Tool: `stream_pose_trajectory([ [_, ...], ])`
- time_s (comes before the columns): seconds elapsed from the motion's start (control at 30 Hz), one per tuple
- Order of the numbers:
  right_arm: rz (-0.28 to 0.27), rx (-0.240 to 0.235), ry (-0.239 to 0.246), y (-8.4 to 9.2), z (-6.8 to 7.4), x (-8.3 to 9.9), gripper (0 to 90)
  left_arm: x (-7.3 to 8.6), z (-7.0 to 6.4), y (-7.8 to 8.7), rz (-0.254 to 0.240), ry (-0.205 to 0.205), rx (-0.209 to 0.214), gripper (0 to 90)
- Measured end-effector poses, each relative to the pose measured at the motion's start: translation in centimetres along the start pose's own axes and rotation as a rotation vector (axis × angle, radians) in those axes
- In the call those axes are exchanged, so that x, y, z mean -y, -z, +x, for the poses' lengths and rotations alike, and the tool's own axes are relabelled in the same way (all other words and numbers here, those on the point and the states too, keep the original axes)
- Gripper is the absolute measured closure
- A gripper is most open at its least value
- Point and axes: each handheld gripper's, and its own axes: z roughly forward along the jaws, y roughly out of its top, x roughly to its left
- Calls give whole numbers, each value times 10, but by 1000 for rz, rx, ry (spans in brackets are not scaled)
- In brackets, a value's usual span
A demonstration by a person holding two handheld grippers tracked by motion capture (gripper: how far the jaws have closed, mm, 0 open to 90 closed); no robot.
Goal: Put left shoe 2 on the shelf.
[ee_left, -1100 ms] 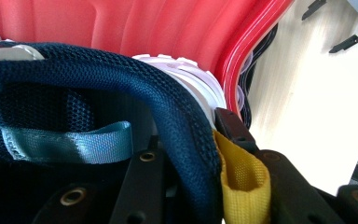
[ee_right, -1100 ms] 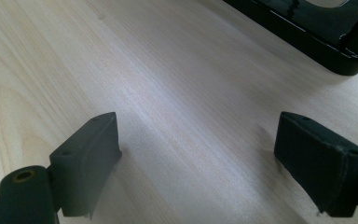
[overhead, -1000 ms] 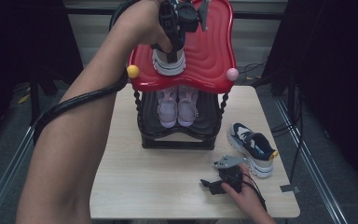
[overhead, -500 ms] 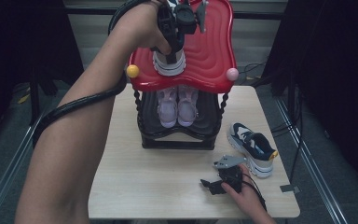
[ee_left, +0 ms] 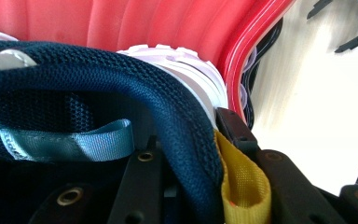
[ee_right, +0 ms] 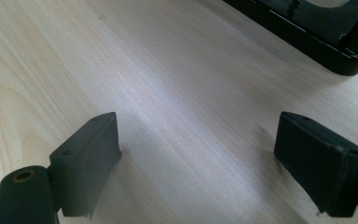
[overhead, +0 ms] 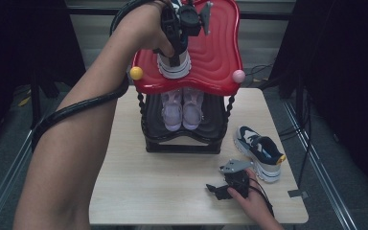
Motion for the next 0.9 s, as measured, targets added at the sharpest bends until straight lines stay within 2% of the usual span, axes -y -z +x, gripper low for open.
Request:
stream_pose_trajectory([
  [0.1, 0, 0, 0, 0, 0, 0, 134, 0, 1, 1, 11, -22, 0, 720],
  [0.2, 1, 0, -1, 0, 0, 0, 134, 0, 0, 1, 14, -9, 0, 713],
  [0.43, 1, -2, 0, 0, 0, 0, 133, 0, 1, 2, 21, -34, -13, 702],
  [0.53, 1, -1, 0, 0, 0, 0, 133, 0, 1, 3, 21, -21, -18, 692],
  [0.7, 1, -1, 0, 0, 0, 0, 133, 1, 2, 3, 17, -11, -37, 627],
  [0.73, 1, -2, 0, 0, 0, 0, 133, 1, 1, 3, 16, 15, -34, 613],
  [0.77, 0, -2, 1, 0, 0, 0, 133, 1, 3, 3, 19, -1, -36, 603],
  [0.9, 1, -1, 0, 0, 0, 0, 133, 2, 6, 3, 5, 23, -17, 529],
])
